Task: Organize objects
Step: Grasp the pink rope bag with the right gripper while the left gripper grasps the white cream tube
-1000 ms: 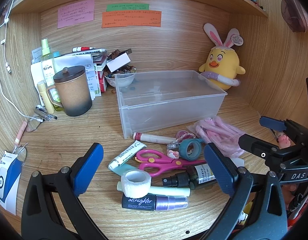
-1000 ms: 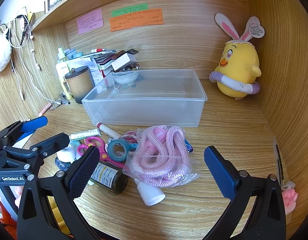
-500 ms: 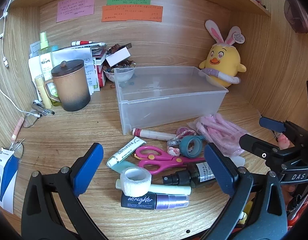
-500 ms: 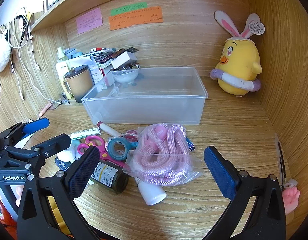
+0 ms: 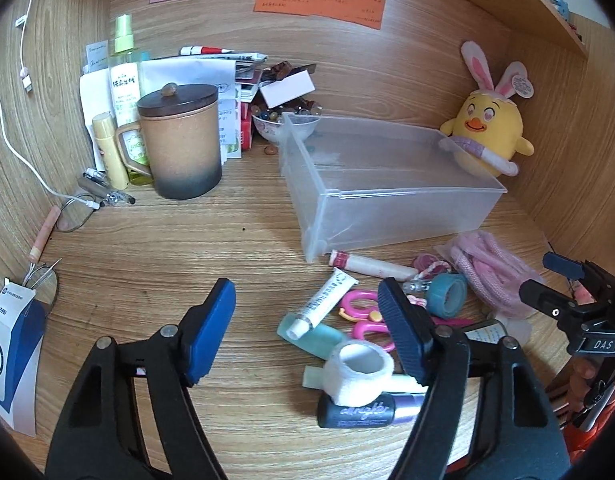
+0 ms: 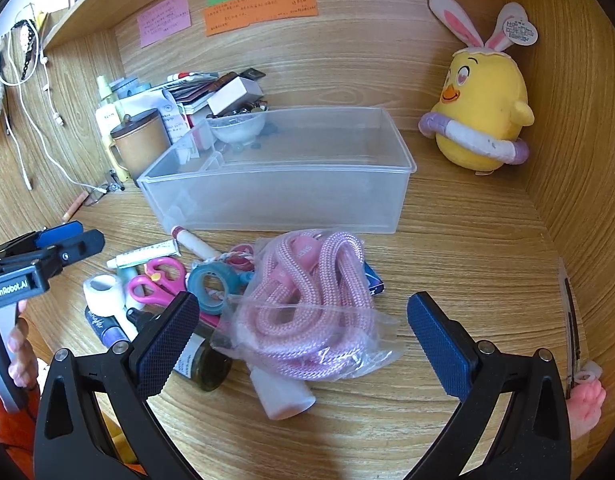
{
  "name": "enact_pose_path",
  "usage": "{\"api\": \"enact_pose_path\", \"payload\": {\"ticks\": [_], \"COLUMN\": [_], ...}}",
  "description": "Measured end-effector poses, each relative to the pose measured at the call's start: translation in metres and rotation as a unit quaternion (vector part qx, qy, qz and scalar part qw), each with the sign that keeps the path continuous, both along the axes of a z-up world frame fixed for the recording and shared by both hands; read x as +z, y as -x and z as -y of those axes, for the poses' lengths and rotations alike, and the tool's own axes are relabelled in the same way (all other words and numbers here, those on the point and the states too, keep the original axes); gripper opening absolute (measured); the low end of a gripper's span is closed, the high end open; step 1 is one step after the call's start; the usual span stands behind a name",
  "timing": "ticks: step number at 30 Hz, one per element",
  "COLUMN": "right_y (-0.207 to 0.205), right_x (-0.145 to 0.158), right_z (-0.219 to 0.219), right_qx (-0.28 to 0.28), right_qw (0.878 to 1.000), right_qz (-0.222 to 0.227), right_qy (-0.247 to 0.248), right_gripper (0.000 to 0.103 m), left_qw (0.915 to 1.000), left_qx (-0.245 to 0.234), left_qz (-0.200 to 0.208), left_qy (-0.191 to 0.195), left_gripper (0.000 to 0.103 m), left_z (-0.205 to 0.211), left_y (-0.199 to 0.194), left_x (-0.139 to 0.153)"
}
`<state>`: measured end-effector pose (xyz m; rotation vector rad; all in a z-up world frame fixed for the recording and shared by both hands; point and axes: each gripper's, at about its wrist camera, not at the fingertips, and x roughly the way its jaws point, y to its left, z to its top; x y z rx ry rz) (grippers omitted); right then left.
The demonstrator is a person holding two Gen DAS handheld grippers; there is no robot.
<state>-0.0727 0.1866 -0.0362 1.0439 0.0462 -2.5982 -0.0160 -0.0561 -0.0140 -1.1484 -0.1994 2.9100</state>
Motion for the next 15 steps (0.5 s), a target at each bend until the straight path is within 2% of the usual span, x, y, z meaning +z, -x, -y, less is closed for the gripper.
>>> {"api": "enact_pose_path", "payload": {"ticks": [6,15], "right_y": [0.022,0.047], "right_x": [-0.004,-0.026], "right_z": [-0.006,0.004], "right_qx": [-0.003,0.01], "right_qw": [1.0,0.997], "right_qz": [0.023,0.069], "right_qy": [0.0,-0.012], "right_gripper": [0.103,0.102], "left_qw": [0.9986,0.9907], "left_qx": [-0.026,-0.081], "left_qz": [0.047,0.109], "left_qy": [-0.001,-0.012], "left_gripper": [0.057,0.04], "left_z": [0.011,0.005], "left_y": [0.023,0.047], "left_x": [-0.015,-0.04]}}
